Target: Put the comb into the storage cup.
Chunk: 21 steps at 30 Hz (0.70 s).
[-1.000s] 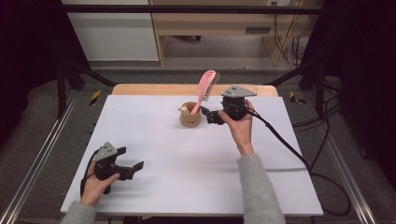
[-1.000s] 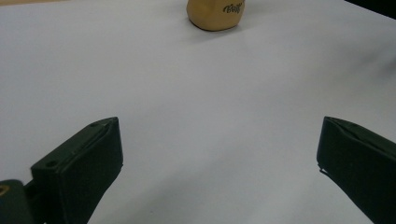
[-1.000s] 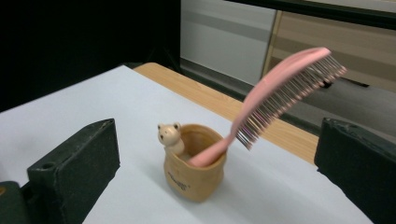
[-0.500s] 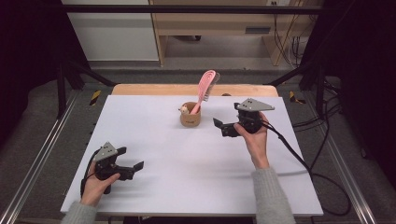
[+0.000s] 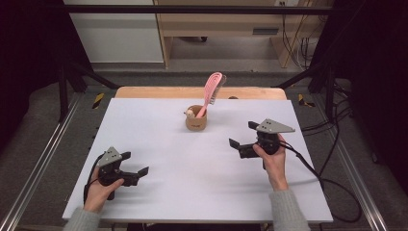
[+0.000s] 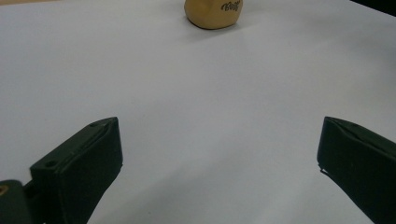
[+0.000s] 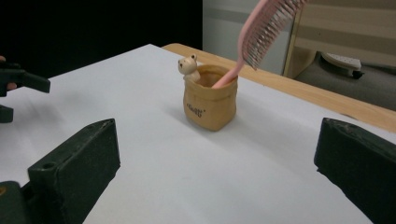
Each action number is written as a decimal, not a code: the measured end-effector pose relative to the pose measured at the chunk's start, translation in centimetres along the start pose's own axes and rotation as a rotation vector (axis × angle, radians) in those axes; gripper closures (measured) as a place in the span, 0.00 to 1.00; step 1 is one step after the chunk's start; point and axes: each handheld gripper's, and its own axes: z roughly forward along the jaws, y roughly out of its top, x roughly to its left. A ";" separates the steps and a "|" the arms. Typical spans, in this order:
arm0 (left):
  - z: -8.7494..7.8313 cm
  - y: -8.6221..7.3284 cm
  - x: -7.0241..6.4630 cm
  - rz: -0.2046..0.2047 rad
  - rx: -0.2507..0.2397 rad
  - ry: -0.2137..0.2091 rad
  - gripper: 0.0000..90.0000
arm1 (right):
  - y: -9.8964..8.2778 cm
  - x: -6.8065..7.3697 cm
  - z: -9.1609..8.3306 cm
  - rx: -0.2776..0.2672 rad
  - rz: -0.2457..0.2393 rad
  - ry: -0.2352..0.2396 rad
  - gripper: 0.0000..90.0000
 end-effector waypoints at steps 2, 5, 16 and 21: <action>0.0 0.0 0.0 0.002 -0.002 -0.001 0.00 | -0.7 -0.3 -0.3 0.006 0.005 0.001 0.01; 0.0 0.0 0.0 0.001 -0.004 -0.001 0.00 | -1.6 -0.6 -0.7 0.018 0.011 0.004 0.01; 0.0 0.0 -0.1 0.008 -0.003 -0.003 0.00 | -4.0 -1.1 -1.9 0.031 0.010 0.018 0.01; 0.0 0.0 -0.1 0.014 0.000 -0.004 0.00 | -5.3 -1.5 -2.3 0.056 0.024 0.017 0.01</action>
